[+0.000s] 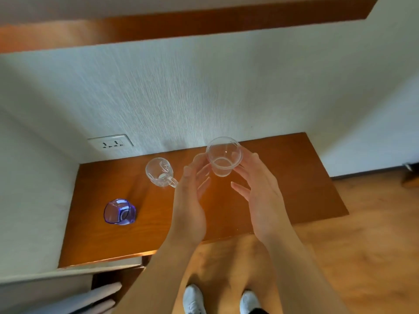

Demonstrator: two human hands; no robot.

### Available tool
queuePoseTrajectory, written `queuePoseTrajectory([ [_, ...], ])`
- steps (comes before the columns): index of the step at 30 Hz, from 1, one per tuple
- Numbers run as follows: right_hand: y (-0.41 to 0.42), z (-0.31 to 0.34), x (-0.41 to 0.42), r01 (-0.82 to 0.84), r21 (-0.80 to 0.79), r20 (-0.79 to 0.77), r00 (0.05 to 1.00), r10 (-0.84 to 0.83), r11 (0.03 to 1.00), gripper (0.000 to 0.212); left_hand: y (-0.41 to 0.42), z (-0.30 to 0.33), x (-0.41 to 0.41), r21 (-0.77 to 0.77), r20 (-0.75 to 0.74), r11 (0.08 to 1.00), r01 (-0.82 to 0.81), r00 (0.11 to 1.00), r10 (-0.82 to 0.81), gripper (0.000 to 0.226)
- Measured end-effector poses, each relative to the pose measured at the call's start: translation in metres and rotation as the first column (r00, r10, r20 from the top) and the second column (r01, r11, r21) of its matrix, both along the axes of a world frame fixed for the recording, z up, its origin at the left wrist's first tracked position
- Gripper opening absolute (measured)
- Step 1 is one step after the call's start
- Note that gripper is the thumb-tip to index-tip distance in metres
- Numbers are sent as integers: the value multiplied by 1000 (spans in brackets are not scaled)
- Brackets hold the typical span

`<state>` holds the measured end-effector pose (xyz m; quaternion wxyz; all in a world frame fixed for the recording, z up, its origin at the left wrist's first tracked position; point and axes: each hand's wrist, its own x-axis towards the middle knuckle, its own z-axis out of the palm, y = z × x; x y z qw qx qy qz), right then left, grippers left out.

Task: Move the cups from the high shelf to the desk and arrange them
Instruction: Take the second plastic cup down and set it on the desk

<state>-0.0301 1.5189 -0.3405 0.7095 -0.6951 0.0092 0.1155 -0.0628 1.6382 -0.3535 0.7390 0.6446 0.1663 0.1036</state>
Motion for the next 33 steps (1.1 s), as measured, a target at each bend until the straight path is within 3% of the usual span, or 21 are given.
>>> queuePoseTrajectory([
  [7, -22, -42, 15, -39, 30, -91, 995, 41, 999, 32, -14, -38, 10, -10, -70, 1000, -14, 997, 14, 54],
  [11, -38, -65, 25, -119, -13, -90, 989, 117, 993, 32, -28, -63, 16, 15, -111, 998, -56, 992, 57, 56],
  [15, -51, -88, 32, -203, -19, -91, 975, 201, 979, 44, -42, -88, 23, 56, -151, 995, -88, 984, 95, 47],
  [20, -63, -115, 42, -272, -31, -107, 958, 268, 962, 31, -56, -117, 29, 99, -152, 990, -102, 981, 116, 52],
  [26, -69, -140, 56, -270, -29, -121, 957, 264, 963, 55, -67, -139, 40, 101, -196, 989, -107, 973, 126, 43],
  [33, -69, -159, 77, -248, -23, -154, 958, 242, 968, 48, -69, -155, 62, 92, -217, 993, -73, 972, 92, 45],
])
